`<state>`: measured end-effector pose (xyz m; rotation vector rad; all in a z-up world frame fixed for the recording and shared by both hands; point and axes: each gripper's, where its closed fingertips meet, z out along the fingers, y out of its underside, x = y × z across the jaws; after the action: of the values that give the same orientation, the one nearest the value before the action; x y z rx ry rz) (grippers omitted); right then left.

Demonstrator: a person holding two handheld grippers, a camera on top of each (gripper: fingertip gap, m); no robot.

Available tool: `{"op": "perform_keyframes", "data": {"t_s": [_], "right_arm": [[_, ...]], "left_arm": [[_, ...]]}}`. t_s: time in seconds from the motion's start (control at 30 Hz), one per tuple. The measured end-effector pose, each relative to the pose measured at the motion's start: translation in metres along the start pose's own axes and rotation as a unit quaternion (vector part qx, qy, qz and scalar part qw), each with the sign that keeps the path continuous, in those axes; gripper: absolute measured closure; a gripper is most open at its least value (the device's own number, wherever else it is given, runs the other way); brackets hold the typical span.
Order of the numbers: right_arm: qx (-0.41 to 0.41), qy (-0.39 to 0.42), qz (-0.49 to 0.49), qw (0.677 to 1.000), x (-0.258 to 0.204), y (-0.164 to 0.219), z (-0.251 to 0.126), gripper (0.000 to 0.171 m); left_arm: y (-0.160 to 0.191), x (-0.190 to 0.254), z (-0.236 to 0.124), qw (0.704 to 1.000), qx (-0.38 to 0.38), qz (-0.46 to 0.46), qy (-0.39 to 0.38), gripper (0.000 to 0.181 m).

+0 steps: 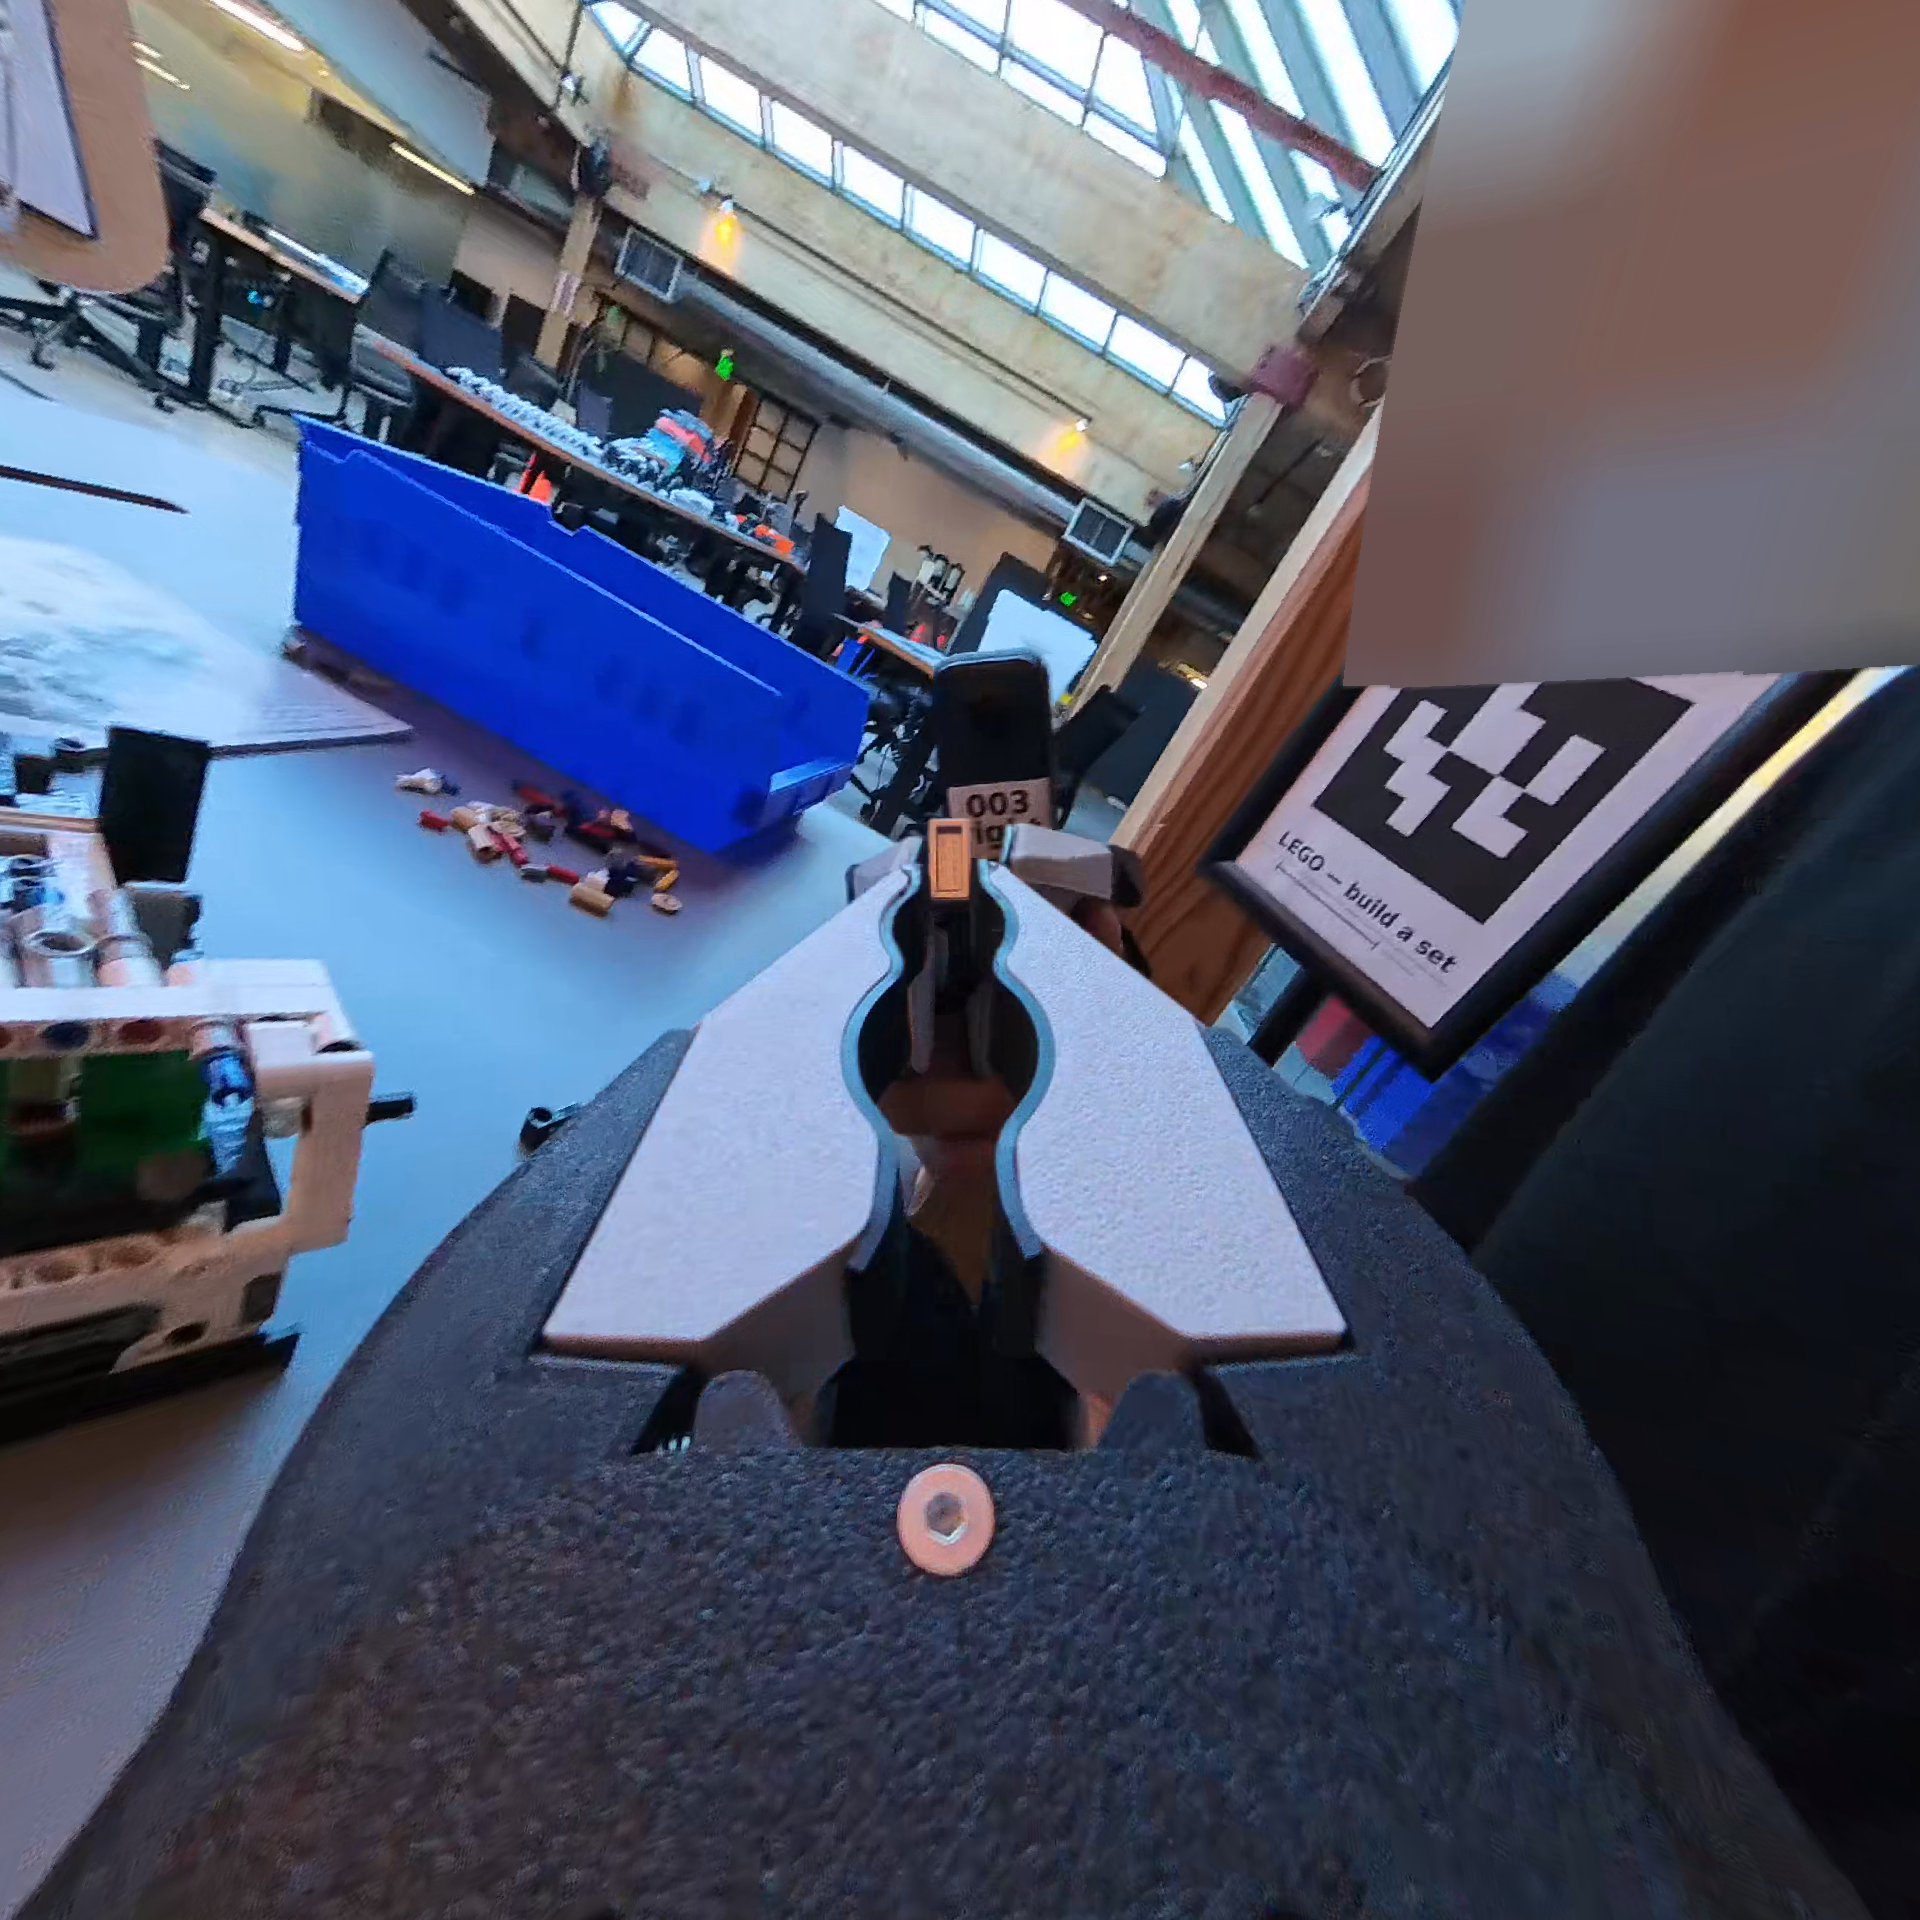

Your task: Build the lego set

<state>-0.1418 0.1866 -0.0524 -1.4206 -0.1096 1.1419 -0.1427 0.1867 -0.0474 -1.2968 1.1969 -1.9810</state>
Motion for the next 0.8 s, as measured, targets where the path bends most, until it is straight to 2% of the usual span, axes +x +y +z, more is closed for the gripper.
{"op": "perform_keyframes", "data": {"t_s": [0.1,0.3,0.8], "right_arm": [[0.023,-0.028,0.021,0.999,-0.0060,-0.0057,0.0021,0.156],[0.028,-0.028,0.018,0.999,-0.0054,-0.0044,0.0043,0.165],[0.027,-0.012,0.020,0.999,-0.0048,-0.0039,-0.0013,0.165]], "left_arm": [[-0.0006,0.0048,0.0031,1.000,0.011,0.002,0.008,0.175],[0.0024,0.0054,0.0033,1.000,0.018,-0.014,0.012,0.175],[0.0083,0.0065,0.0079,0.999,0.005,-0.033,0.018,0.174]]}}
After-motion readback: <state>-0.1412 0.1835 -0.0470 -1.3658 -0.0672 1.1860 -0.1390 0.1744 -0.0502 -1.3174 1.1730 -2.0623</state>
